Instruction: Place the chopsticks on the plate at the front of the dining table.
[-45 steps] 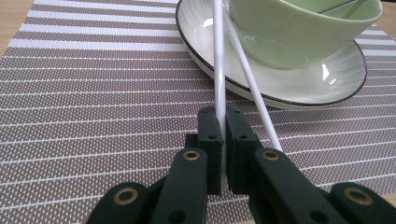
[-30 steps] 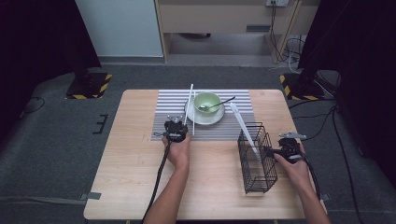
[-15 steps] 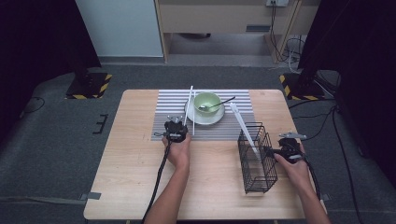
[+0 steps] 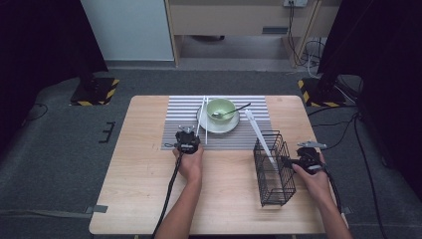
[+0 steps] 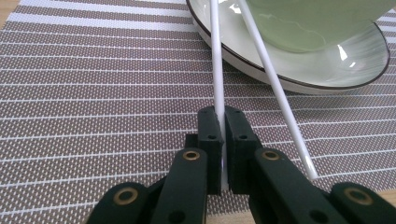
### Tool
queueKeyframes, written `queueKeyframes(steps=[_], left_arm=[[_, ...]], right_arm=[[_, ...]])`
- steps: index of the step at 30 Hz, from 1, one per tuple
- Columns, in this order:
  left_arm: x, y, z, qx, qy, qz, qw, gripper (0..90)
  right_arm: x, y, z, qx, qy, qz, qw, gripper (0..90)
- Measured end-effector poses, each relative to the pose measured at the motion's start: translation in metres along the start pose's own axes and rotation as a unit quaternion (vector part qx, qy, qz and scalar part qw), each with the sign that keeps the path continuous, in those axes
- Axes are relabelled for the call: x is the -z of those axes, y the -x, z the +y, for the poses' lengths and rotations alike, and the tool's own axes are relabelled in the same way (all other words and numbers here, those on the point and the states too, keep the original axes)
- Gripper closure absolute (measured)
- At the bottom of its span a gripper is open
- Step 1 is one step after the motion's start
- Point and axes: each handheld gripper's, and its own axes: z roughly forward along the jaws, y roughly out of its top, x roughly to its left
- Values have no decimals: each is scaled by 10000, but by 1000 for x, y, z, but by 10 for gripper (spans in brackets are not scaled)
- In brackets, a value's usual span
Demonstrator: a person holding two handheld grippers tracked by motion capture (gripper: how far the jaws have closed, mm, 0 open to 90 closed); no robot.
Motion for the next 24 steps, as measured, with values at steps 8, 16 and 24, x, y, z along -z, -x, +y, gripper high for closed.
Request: queueKeyframes(steps=[8, 16, 24], left_arm=[[0, 0, 0, 12, -2, 0, 10000, 861], [0, 1, 0, 45, -14, 2, 10000, 860], [1, 2, -1, 58, -9, 2, 10000, 858]], right_arm=[[0, 0, 0, 0, -1, -13, 10000, 79], [0, 0, 0, 11, -8, -17, 10000, 78], [0, 0, 0, 31, -7, -24, 10000, 78]])
